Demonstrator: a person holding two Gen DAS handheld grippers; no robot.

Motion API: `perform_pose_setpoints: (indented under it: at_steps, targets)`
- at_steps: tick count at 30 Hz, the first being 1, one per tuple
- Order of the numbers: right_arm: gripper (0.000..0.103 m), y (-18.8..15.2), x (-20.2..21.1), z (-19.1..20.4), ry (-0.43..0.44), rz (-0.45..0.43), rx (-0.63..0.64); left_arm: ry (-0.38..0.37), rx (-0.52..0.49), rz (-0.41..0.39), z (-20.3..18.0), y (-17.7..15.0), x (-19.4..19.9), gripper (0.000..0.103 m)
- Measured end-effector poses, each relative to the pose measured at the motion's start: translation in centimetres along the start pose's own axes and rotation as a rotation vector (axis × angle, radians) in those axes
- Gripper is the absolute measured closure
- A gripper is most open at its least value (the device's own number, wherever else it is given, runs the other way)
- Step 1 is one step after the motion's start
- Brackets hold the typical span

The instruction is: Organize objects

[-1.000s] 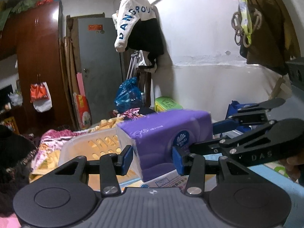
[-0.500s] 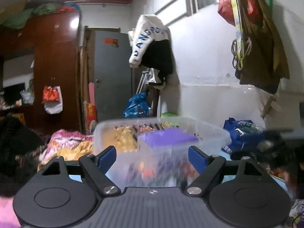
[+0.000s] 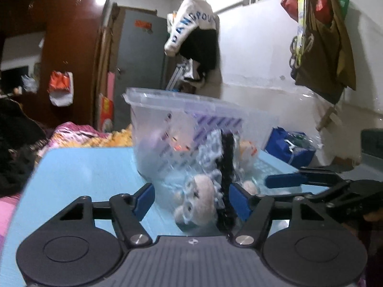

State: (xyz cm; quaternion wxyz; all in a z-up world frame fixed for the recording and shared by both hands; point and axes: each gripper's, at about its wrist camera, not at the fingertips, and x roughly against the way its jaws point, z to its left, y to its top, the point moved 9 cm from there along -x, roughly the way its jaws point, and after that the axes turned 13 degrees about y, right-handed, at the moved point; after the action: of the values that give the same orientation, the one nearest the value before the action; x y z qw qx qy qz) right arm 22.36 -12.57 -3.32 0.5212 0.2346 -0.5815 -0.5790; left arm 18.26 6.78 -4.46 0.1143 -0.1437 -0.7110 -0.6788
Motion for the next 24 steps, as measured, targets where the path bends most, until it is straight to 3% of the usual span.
perform_pose_setpoints:
  at_steps: [4,8,12,24]
  targets:
    - [0.038,-0.6,-0.4,0.5,0.027,0.021,-0.006,-0.024,-0.003,0.025,-0.1,-1.2,-0.4,0.037]
    - [0.062,-1.3,-0.7,0.8,0.066,0.039,-0.019,-0.085,-0.005,0.043,-0.9,-2.0,-0.5,0.058]
    - [0.068,-2.0,-0.1,1.4,0.070,0.038,0.004,-0.078,-0.026,0.027,-1.4,-2.1,-0.2,0.071]
    - [0.073,-1.2,1.8,2.5,0.072,-0.033,0.058,-0.100,-0.035,-0.052,-2.0,-0.9,1.9,0.074]
